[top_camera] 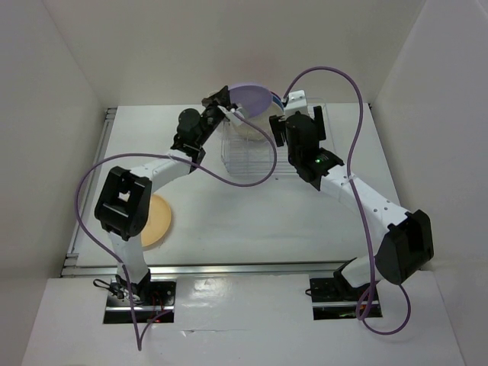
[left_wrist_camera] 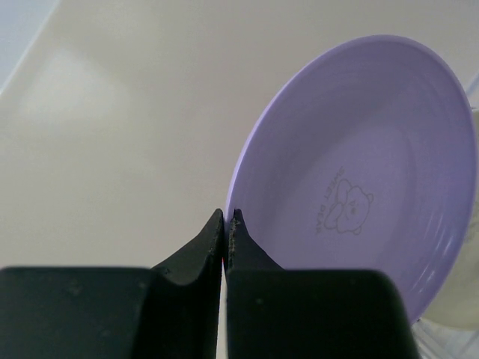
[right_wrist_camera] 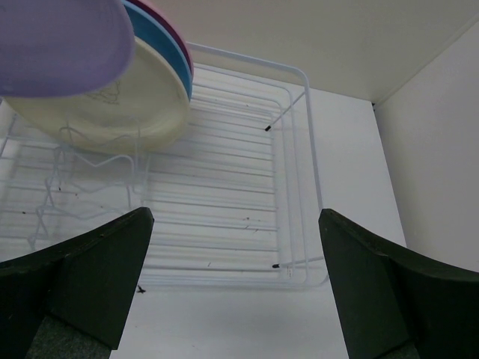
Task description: Load the plates into the dish rack
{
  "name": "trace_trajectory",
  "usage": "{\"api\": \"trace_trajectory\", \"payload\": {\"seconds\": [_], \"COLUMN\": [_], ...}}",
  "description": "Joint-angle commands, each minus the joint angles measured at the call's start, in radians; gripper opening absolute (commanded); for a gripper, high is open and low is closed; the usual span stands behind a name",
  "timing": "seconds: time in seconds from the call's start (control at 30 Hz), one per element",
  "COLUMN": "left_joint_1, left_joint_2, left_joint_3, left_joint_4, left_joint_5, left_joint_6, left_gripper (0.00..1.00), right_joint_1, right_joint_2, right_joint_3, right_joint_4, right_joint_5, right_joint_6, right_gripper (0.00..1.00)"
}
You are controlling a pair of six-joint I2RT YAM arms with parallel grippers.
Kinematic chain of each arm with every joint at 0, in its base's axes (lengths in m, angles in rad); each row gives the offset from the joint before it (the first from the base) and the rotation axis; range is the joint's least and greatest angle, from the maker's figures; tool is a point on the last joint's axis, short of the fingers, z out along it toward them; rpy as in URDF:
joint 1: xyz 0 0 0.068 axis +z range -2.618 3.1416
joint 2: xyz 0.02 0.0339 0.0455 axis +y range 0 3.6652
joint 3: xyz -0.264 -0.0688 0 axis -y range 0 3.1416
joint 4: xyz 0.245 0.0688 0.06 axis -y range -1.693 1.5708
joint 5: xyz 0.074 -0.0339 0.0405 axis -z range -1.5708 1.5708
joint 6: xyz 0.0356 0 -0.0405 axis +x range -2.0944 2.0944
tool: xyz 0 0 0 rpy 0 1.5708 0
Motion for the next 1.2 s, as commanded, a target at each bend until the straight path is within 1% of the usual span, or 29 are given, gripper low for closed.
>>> {"api": "trace_trajectory", "payload": {"seconds": [0.0, 0.13, 0.23, 0.47, 0.6, 0.83, 1.07, 1.17], "left_joint_1": [0.027, 0.027, 0.027, 0.027, 0.027, 0.027, 0.027, 0.027], "left_joint_2": [0.017, 0.058, 0.086, 0.118, 0.139, 0.187, 0.239, 0.25], "left_joint_3": [0.076, 0.096, 0.106, 0.117, 0.108, 0.131, 0.244, 0.269], "left_joint_4": [0.081, 0.081, 0.081, 0.081, 0.081, 0.081, 0.039, 0.023], "left_joint_5": [0.064, 0.09, 0.113, 0.113, 0.113, 0.122, 0.151, 0.16], "left_joint_6": [-0.017, -0.058, -0.078, -0.087, -0.087, -0.097, -0.086, -0.086], "left_gripper": [0.0, 0.0, 0.0, 0.0, 0.0, 0.0, 0.0, 0.0], "right_joint_1": [-0.006, -0.006, -0.006, -0.006, -0.006, -0.006, -0.015, -0.015], "right_joint_2": [0.0, 0.009, -0.016, -0.026, 0.004, 0.004, 0.032, 0.041], "right_joint_3": [0.004, 0.032, 0.032, 0.021, 0.041, 0.041, 0.041, 0.041], "right_joint_4": [0.009, -0.002, -0.002, -0.022, -0.033, -0.051, -0.051, -0.042], "right_joint_5": [0.036, 0.059, 0.068, 0.088, 0.088, 0.088, 0.088, 0.088], "right_joint_6": [0.003, -0.017, -0.037, -0.046, -0.046, -0.026, -0.026, -0.026], "right_gripper": [1.0, 1.0, 1.0, 1.0, 1.0, 1.0, 1.0, 1.0]}}
